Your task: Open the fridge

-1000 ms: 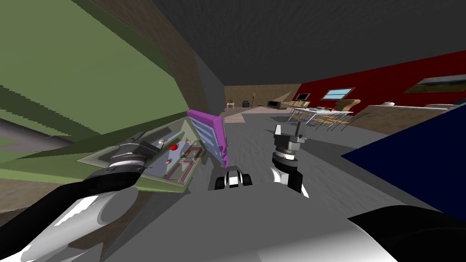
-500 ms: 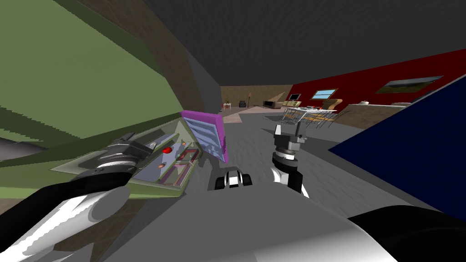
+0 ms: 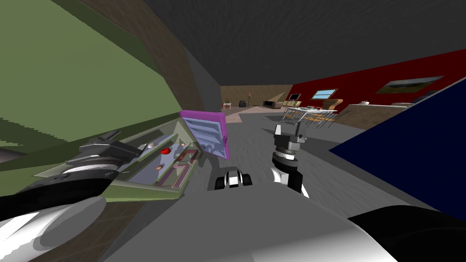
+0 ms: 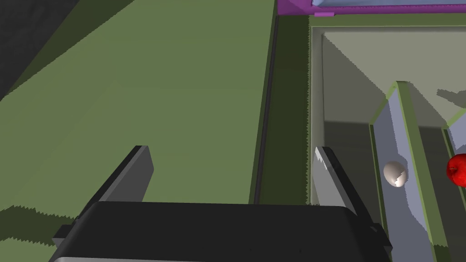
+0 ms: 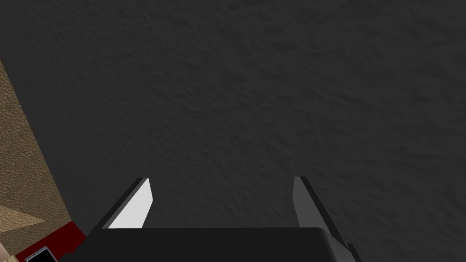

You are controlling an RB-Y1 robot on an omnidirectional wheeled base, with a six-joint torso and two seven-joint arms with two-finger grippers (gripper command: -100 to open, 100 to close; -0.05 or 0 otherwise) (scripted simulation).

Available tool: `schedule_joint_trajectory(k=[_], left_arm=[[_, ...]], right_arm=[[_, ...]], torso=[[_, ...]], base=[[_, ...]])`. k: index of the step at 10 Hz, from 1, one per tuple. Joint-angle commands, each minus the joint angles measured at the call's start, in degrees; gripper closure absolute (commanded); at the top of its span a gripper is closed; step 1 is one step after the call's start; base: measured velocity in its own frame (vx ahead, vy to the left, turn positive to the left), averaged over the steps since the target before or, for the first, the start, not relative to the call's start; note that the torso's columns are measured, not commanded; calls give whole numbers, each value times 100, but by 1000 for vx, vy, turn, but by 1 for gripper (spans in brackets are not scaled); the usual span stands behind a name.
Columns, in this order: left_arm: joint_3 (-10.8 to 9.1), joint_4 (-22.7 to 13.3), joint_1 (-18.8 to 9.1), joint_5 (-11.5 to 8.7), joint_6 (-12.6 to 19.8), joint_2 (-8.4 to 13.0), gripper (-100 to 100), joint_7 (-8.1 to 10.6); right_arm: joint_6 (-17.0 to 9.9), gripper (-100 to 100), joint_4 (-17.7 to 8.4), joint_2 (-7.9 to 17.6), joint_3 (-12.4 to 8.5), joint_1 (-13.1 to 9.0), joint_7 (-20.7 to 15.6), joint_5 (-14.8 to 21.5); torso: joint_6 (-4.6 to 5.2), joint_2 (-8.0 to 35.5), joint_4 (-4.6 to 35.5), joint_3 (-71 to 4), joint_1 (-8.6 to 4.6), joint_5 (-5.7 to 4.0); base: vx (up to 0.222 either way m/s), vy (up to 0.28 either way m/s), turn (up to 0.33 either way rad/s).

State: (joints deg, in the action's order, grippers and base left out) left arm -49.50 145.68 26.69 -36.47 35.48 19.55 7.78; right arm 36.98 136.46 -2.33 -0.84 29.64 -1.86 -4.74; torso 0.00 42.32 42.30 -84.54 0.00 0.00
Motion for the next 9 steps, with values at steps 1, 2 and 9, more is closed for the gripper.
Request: schedule_joint_trajectory(k=[1,2,9], left_arm=[[-374,176,107,-302,213,131,-100,126],[-522,255,150,-417,302,179,-100,178],[-734,374,204,-576,440,249,0,256]], right_arm=[[0,0,0,0,0,0,0,0],[0,0,0,0,0,0,0,0],[0,0,0,0,0,-1,0,0]], torso=[[0,-2,-1,-1,1,0],[0,-4,-2,-3,0,0],[0,-1,0,-1,0,0]], base=[[42,1,-5],[45,-3,-4],[15,0,-1]])
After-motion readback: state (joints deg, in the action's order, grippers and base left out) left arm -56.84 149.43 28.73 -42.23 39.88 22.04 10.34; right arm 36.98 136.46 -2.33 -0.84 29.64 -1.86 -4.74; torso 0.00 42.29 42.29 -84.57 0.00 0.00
